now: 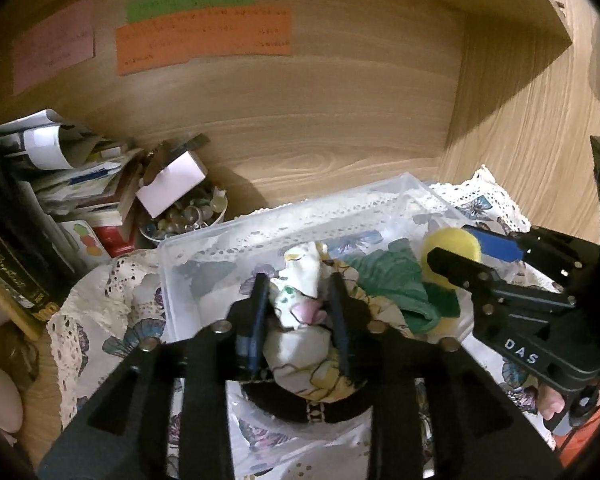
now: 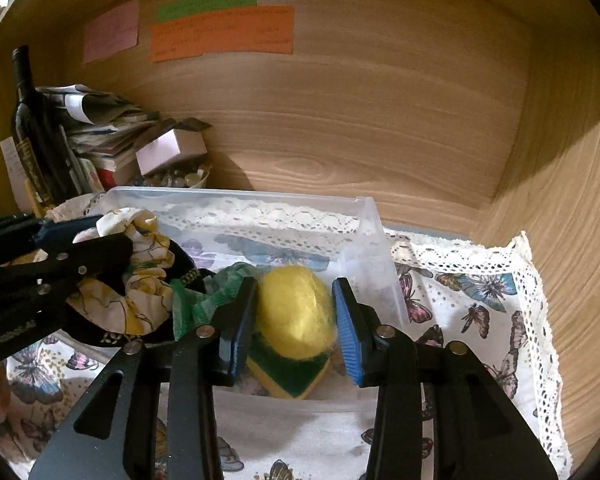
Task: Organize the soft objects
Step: 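Drop the scrunchie and yellow ball into the clear box, open both tools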
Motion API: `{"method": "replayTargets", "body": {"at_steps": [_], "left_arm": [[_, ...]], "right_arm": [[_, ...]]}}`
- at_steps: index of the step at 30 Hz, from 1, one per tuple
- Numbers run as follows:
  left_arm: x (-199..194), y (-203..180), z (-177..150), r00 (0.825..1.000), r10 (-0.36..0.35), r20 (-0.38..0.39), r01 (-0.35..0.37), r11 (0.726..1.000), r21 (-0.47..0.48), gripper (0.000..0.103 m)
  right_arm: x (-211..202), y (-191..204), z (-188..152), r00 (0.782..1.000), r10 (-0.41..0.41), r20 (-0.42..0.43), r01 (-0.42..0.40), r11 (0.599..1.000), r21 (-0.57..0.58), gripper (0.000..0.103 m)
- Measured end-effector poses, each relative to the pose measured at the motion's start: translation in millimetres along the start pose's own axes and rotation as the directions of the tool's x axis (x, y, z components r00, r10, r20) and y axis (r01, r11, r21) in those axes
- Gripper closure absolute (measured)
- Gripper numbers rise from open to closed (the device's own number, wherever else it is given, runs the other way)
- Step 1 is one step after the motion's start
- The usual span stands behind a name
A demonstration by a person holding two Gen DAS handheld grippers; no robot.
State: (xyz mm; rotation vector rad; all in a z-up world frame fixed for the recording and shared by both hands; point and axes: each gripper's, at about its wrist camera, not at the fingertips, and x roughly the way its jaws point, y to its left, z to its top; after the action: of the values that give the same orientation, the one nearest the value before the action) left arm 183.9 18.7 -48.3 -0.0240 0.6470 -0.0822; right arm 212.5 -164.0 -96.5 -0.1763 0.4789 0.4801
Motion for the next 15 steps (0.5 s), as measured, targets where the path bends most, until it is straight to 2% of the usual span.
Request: {"method": "replayTargets", "body": {"at_steps": [3, 6, 10, 11, 15], "left_arm": [[-9.4, 2.7, 1.8, 1.000, -0.008, 0.018, 0.008, 1.000, -0.011, 0.052], [-21.1, 3.7, 2.9, 0.999, -0.015, 0.038, 0.016, 1.000, -0.014, 0.046], [-40.1, 6.5, 4.4, 0.998, -0.023, 0.064, 0.025, 0.999, -0.031, 0.030], [-45.8, 7.6, 4.3, 0.997, -0.025, 0.075, 0.028, 0.999, -0.037, 0.029], [-68.4, 9.1, 1.3, 0.993, -0.016, 0.114, 0.021, 0.999, -0.041, 0.012]], "right_arm": [[-3.2, 1.0, 1.7, 1.000, -0.007, 0.013, 0.007, 1.000, 0.000, 0.058], [-10.9, 0.6, 3.6, 0.999, -0.020, 0.037, 0.020, 1.000, 0.003, 0.050], [-28.3, -1.9, 7.1, 0.996, -0.025, 0.081, 0.024, 1.000, 0.016, 0.037], [-33.6, -2.5, 7.7, 0.995, -0.025, 0.094, 0.024, 1.000, 0.019, 0.034], [-59.5, -4.8, 9.5, 0.989, -0.014, 0.148, 0.010, 0.999, 0.031, 0.029]]}}
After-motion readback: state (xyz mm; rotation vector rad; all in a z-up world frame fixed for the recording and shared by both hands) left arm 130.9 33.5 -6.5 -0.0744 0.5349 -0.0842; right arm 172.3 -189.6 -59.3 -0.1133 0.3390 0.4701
